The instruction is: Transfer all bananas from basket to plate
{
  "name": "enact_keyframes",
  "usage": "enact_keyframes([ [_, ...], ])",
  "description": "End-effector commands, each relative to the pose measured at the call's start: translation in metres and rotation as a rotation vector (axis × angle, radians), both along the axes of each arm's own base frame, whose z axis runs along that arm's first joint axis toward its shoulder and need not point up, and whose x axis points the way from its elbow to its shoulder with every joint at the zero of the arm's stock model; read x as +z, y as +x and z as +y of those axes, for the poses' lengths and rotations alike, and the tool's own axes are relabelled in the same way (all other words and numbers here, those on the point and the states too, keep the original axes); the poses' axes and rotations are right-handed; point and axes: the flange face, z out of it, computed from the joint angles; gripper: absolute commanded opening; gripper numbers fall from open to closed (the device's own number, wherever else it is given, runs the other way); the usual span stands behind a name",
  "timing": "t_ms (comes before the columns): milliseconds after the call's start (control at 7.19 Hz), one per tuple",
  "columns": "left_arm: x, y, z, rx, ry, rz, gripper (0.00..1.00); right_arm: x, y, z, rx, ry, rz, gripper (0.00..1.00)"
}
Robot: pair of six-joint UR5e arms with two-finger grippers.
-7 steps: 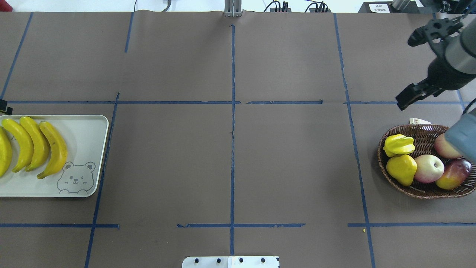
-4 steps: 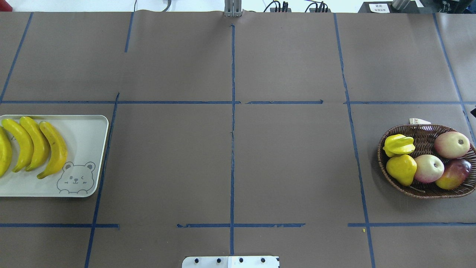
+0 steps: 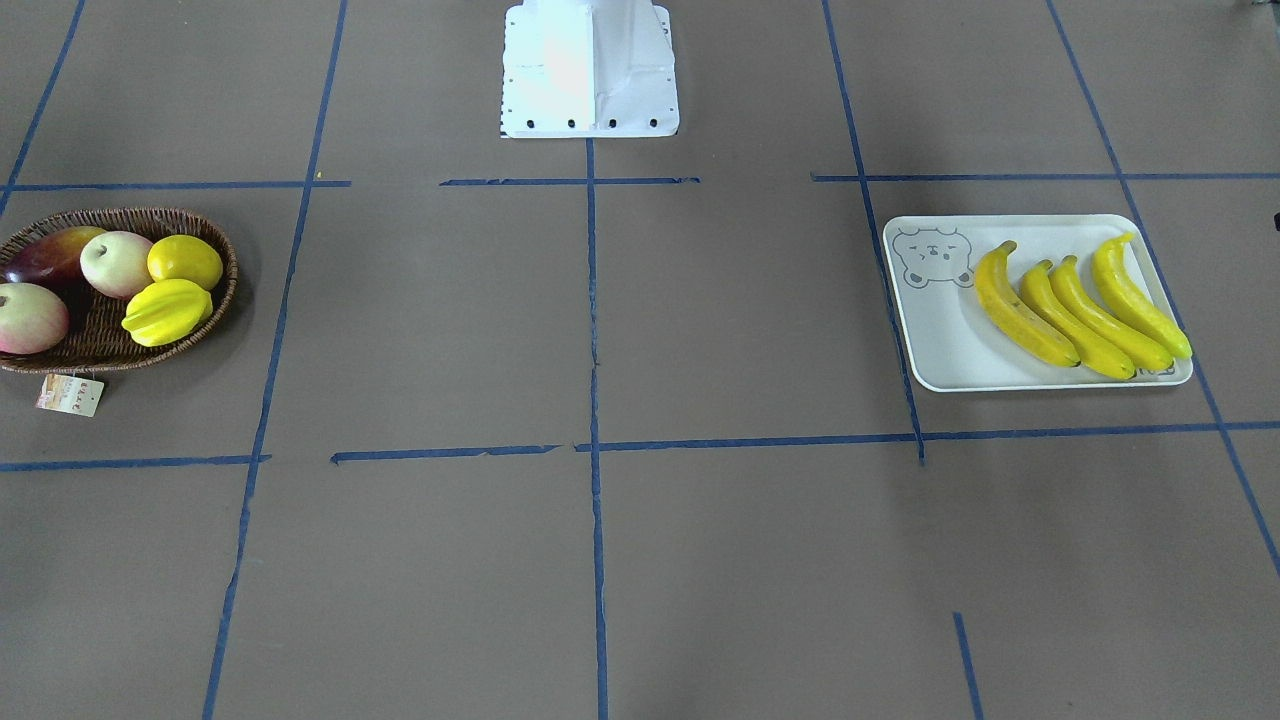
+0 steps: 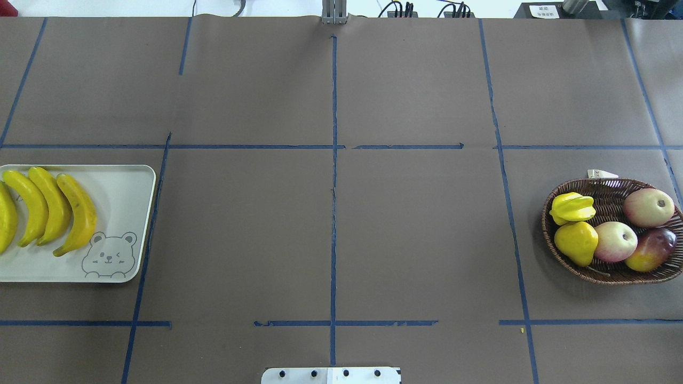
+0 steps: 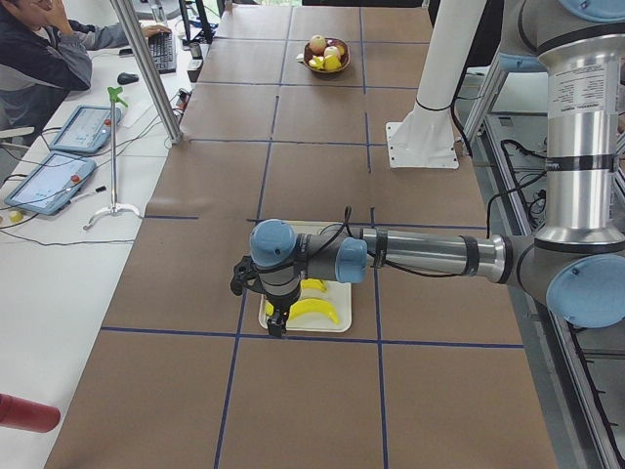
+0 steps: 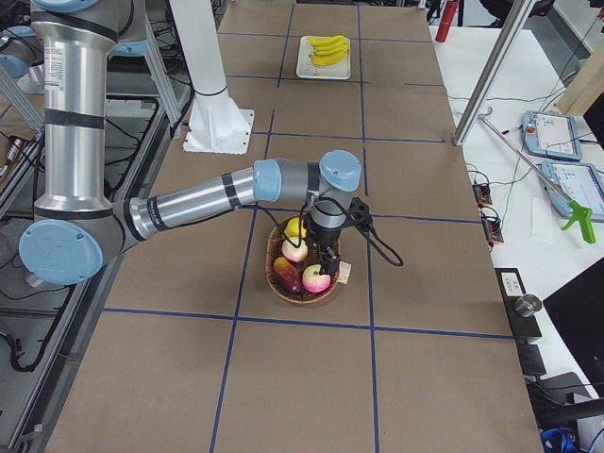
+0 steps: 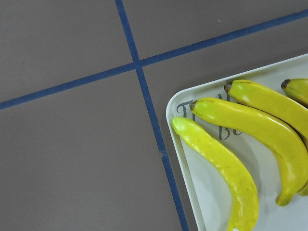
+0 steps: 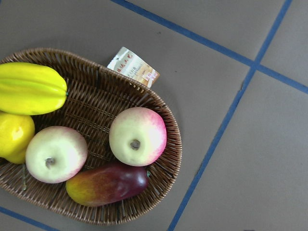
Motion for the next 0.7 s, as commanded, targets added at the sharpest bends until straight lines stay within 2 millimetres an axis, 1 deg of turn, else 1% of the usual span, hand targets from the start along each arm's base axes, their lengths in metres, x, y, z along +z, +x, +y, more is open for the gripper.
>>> enact_keyframes([
  [0,0.031,-0.006,0.025,-0.018,-0.068,0.01,1.0,0.033,0.013,0.003,0.101,-0.082,0.0,0.95],
  [139,0.032,-0.008,0.029,-0.015,-0.06,0.002,1.0,0.047,0.013,0.004,0.128,-0.085,0.002,0.95],
  [278,0.03,-0.011,0.027,-0.026,-0.03,-0.023,1.0,0.057,0.014,0.01,0.129,-0.07,0.001,0.95],
  [417,0.03,-0.014,0.031,-0.028,-0.024,-0.046,1.0,0.058,0.014,0.011,0.133,-0.074,0.001,0.96],
  [556,0.035,-0.016,0.035,-0.028,-0.03,-0.083,1.0,0.058,0.014,0.013,0.151,-0.09,0.004,0.96],
])
